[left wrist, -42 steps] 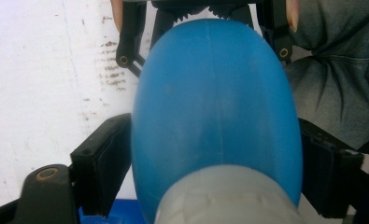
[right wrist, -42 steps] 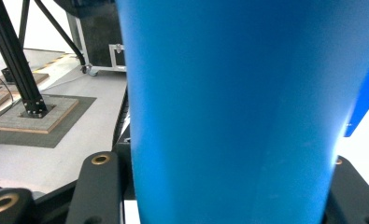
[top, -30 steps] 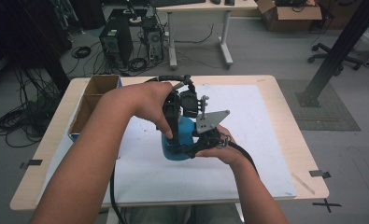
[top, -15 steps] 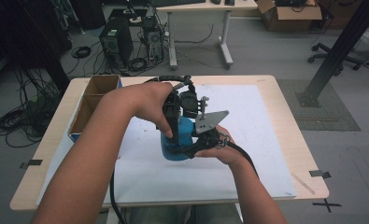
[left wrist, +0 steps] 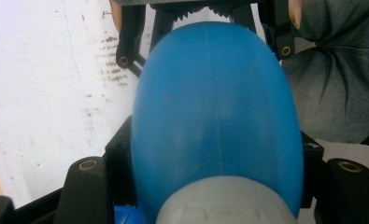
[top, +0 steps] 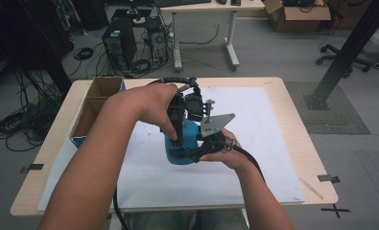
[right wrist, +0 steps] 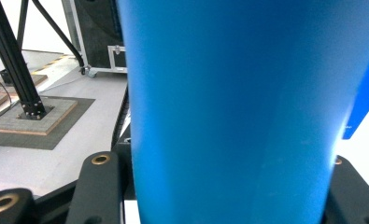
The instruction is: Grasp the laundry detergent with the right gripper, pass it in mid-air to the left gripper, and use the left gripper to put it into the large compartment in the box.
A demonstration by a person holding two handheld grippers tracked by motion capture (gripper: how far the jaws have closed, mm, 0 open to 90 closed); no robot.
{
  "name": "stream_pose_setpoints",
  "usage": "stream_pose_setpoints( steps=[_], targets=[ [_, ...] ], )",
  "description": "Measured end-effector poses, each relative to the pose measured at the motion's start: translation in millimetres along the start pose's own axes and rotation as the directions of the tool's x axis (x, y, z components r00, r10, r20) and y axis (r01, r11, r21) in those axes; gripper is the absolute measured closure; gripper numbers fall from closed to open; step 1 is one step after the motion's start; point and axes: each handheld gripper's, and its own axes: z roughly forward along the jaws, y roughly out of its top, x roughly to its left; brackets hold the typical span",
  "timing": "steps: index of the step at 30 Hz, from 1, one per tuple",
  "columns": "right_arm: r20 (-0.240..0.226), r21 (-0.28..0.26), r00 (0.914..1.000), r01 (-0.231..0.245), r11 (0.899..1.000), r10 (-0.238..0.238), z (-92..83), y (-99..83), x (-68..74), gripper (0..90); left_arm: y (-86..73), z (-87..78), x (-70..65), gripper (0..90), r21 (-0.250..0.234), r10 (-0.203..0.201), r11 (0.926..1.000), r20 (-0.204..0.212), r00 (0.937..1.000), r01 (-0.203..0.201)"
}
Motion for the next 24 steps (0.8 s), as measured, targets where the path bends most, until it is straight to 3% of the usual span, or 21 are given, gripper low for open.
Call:
stream_pose_setpoints(
  steps=[5,9,13,19,24],
  targets=[
    [-0.002,0.002,1.0,-0.003,1.0,0.003,1.5,-0.9,0.6,44.3,1.7,1.6,0.0,38.0,0.025,-0.003,0.9997,0.002,1.0,0.003],
    [0.011,-0.002,0.9999,-0.003,1.0,0.003,4.4,-0.9,2.8,42.3,0.1,-0.2,2.4,38.2,0.019,-0.016,0.9997,0.017,0.9997,0.016],
    [0.018,-0.009,0.9998,-0.004,1.0,0.005,4.7,1.0,5.0,30.6,-1.4,-2.0,3.3,38.2,0.01,-0.02,0.9998,0.017,0.9997,0.02],
    [0.033,0.003,0.9994,-0.012,1.0,0.012,4.5,3.2,6.9,21.1,-2.0,-2.4,3.3,38.2,0.013,-0.025,0.9996,0.022,0.9994,0.025],
    [0.07,0.028,0.9974,-0.016,0.999,0.014,1.6,3.3,7.9,10.7,-3.4,-2.8,2.4,38.2,0.006,-0.04,0.9992,0.02,0.999,0.04]
  ],
)
